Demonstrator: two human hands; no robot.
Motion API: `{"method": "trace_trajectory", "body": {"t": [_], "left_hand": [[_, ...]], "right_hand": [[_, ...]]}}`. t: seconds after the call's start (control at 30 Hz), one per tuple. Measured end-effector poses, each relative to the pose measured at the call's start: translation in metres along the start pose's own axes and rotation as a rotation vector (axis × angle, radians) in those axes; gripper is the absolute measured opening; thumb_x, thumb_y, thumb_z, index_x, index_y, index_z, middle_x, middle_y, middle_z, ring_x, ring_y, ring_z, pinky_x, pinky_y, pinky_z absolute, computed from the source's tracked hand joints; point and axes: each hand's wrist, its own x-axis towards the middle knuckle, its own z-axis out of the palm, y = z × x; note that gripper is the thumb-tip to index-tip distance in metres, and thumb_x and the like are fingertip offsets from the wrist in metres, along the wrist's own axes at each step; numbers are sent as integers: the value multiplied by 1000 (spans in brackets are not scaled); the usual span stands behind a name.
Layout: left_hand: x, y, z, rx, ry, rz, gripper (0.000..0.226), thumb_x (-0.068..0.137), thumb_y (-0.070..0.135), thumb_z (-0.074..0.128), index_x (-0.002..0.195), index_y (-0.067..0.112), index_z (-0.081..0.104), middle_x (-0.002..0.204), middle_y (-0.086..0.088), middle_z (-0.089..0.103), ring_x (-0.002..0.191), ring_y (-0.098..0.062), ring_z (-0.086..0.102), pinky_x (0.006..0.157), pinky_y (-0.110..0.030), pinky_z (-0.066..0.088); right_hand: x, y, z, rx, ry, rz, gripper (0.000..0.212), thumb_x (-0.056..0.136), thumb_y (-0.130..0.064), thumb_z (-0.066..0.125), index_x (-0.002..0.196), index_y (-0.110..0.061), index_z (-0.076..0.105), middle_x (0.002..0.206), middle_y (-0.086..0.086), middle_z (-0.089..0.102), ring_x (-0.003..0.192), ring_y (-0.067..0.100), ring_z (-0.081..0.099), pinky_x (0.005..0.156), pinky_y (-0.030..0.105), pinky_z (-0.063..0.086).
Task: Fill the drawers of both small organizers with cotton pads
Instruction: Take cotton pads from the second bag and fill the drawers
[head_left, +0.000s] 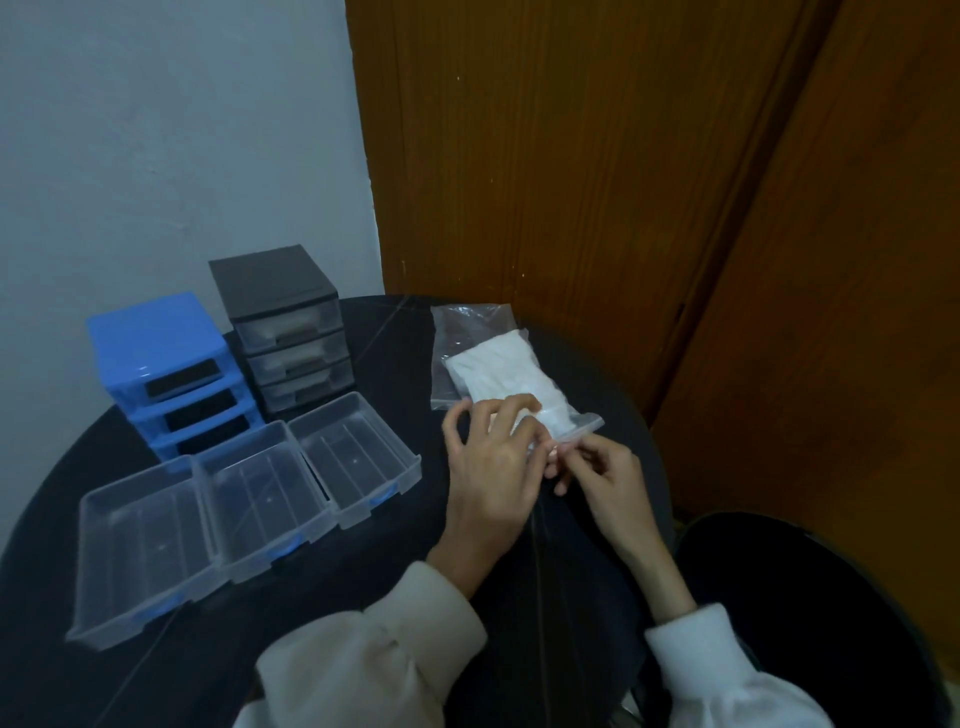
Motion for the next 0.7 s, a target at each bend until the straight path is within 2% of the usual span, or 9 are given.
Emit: {"method": "trace_trajectory", "body": {"t": [0.1, 0.17, 0.43, 0.6, 0.7], "left_hand": [[4, 2, 2, 74, -11, 135, 19, 88, 27, 41, 88, 18, 58, 92, -1, 58, 81, -15, 50, 74, -25, 28], [6, 2, 4, 92, -31, 190, 17, 89, 24, 38, 87, 18, 54, 81, 1, 53, 69, -14, 49, 67, -26, 27], [3, 2, 8, -56, -67, 168, 11, 91, 21, 37, 82, 21, 44, 72, 5, 46, 64, -4, 35, 65, -17, 27], [4, 3, 2, -190, 46, 38, 12, 92, 17, 39, 81, 18, 45, 74, 8, 38, 66, -2, 33, 66, -15, 27], [6, -4, -7, -170, 162, -27, 13, 93, 17, 42, 81, 15, 47, 71, 3, 43, 65, -5, 35, 64, -18, 29]], "right_hand": [[0, -1, -1, 25, 40, -14, 22, 89, 4, 52, 74, -4, 66, 58, 0, 61, 54, 8, 55, 54, 18, 45], [-1, 0, -1, 20, 60, -20, 23, 90, 3, 51, 73, -2, 66, 59, 1, 60, 54, 8, 54, 53, 19, 44], [-3, -3, -1, -56, 82, -56, 28, 88, 4, 51, 64, -4, 62, 52, -1, 54, 48, 3, 48, 49, 15, 38], [-3, 1, -3, -179, 119, -119, 29, 85, 2, 55, 56, -3, 58, 48, -1, 51, 47, 4, 46, 48, 19, 35], [-1, 6, -4, -236, 172, -122, 31, 81, -14, 56, 51, -8, 52, 47, 1, 48, 47, 5, 43, 50, 28, 34]]}}
